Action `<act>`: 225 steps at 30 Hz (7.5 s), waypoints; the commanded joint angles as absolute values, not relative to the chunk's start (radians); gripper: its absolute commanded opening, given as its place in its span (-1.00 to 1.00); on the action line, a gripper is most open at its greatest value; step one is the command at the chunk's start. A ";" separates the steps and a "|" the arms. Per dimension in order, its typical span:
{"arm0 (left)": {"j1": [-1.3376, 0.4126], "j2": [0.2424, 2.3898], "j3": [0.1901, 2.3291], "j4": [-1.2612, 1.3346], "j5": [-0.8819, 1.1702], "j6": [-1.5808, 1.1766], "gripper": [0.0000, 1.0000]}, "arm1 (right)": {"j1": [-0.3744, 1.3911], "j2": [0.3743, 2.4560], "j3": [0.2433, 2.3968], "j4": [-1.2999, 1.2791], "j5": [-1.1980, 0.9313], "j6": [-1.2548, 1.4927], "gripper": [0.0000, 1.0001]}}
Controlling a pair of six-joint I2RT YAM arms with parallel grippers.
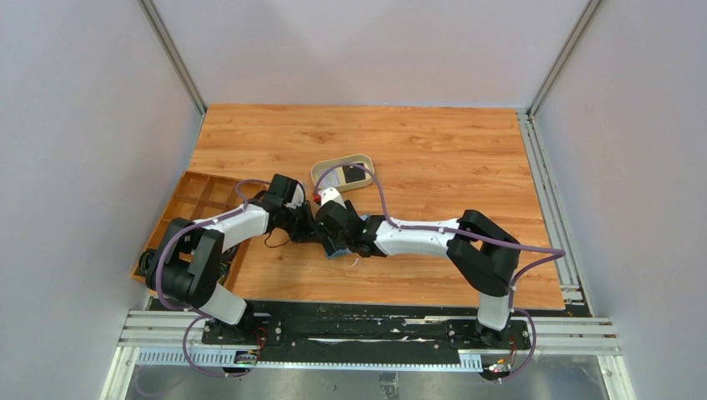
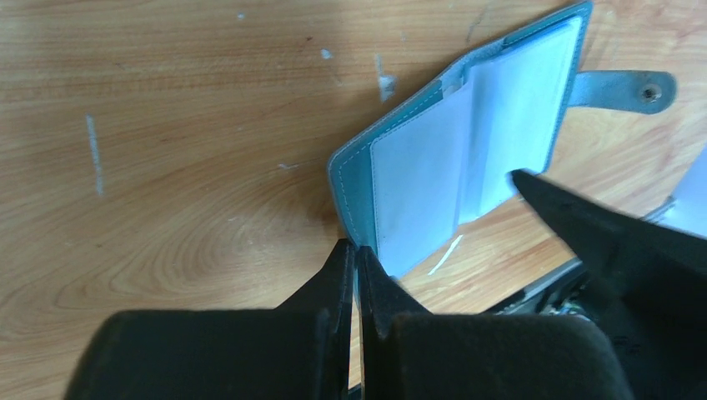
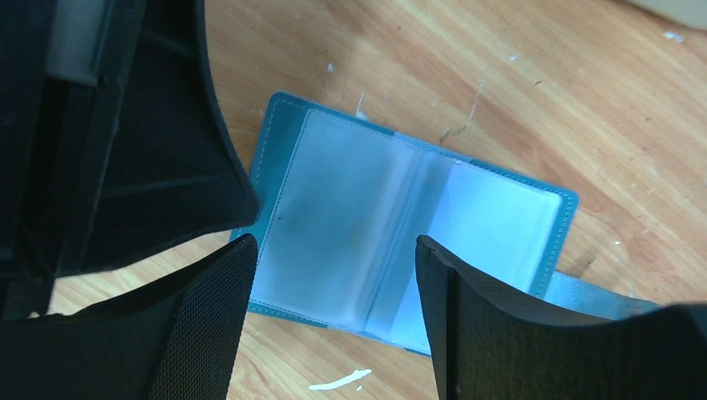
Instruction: Take the credit cards out of the card holder
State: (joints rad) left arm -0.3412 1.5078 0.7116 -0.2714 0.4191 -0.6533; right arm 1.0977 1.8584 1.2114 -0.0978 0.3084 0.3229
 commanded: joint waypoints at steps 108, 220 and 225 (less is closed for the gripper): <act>-0.345 1.491 0.712 -0.232 0.459 -0.679 -1.00 | 0.839 1.531 1.022 0.087 0.401 0.091 0.48; -0.345 1.636 0.668 -0.250 0.265 -0.588 -1.00 | 0.719 2.056 0.870 0.364 -0.407 0.826 0.35; -0.345 1.644 0.670 -0.247 0.268 -0.586 -1.00 | 0.721 2.086 0.849 0.517 -0.514 0.857 0.33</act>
State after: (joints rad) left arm -0.3424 1.5700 0.7105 -0.2127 0.3775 -0.6197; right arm 0.7166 1.9587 0.9291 0.5591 -0.5484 0.8993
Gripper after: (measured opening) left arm 0.020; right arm 0.665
